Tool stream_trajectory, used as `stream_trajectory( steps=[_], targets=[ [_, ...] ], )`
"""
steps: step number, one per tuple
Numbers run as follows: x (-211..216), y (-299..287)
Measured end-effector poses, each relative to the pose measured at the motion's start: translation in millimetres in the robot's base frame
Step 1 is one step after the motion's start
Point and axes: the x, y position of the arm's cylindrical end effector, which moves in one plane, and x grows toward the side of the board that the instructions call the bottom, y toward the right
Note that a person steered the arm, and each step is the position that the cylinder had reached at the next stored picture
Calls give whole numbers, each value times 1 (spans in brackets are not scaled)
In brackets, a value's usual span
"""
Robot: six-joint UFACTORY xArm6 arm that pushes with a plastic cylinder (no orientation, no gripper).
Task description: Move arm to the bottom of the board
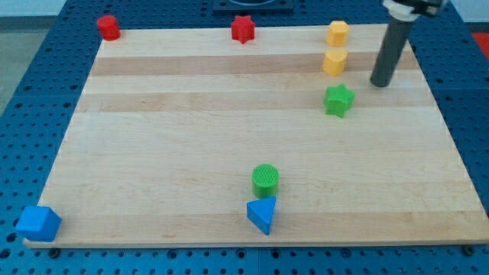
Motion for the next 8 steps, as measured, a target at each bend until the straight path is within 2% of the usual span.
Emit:
stream_trajectory(
  steps=[2, 4, 8],
  targets=[
    [56, 51],
    [100, 53],
    [195, -27]
  ],
)
